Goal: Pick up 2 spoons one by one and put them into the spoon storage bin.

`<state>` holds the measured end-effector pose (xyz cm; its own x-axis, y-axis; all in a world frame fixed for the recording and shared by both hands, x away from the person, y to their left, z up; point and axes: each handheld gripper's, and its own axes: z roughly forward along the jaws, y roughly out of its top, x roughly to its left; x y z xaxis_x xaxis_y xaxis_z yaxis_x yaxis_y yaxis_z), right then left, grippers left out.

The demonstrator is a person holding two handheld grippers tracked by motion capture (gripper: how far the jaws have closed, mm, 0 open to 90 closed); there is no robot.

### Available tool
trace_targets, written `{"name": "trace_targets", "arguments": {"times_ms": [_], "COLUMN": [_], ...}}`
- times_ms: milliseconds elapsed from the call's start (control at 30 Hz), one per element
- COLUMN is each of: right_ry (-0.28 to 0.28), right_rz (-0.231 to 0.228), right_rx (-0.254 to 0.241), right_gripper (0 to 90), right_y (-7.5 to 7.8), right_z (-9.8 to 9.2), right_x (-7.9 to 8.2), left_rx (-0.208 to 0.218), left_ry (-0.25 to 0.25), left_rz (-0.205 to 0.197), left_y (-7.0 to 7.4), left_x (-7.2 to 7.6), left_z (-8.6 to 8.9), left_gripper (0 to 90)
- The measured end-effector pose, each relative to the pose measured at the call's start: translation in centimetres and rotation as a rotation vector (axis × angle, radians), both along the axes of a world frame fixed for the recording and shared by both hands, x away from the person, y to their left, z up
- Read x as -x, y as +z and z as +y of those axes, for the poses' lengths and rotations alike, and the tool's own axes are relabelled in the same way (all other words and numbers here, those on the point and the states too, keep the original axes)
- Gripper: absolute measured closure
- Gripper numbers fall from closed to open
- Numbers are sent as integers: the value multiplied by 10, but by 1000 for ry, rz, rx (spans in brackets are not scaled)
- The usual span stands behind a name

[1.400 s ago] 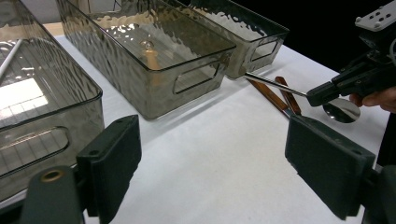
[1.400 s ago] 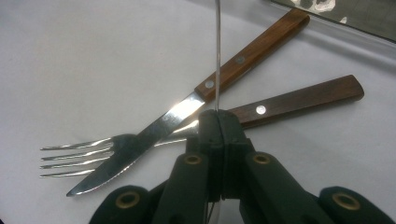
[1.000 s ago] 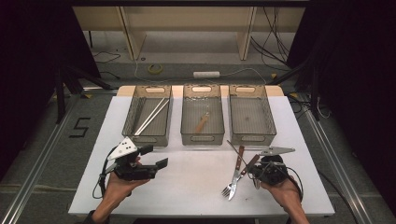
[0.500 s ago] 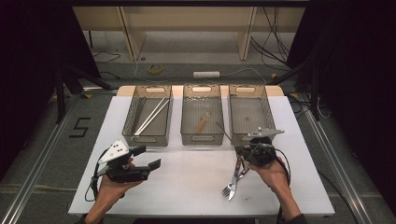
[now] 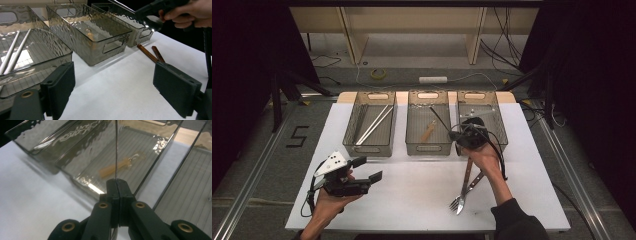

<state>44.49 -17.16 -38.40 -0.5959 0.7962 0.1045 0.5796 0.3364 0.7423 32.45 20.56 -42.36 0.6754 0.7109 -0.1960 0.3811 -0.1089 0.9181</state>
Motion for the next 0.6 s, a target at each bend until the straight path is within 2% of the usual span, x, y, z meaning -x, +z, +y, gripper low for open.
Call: {"name": "trace_targets", "arguments": {"times_ms": [167,600], "right_ry": [-20,-53], "right_rz": [4,20], "right_rx": [5,30], "right_gripper": [900,900], "right_y": [3,0], "right_z": [9,31], "right_x": [-22,-59], "left_rx": [1,2], "left_ry": [-2,-1], "left_rz": [-7,-19], "left_y": [1,2], "left_x": [0,1], "left_z": [0,-1], "left_gripper": [172,171]}}
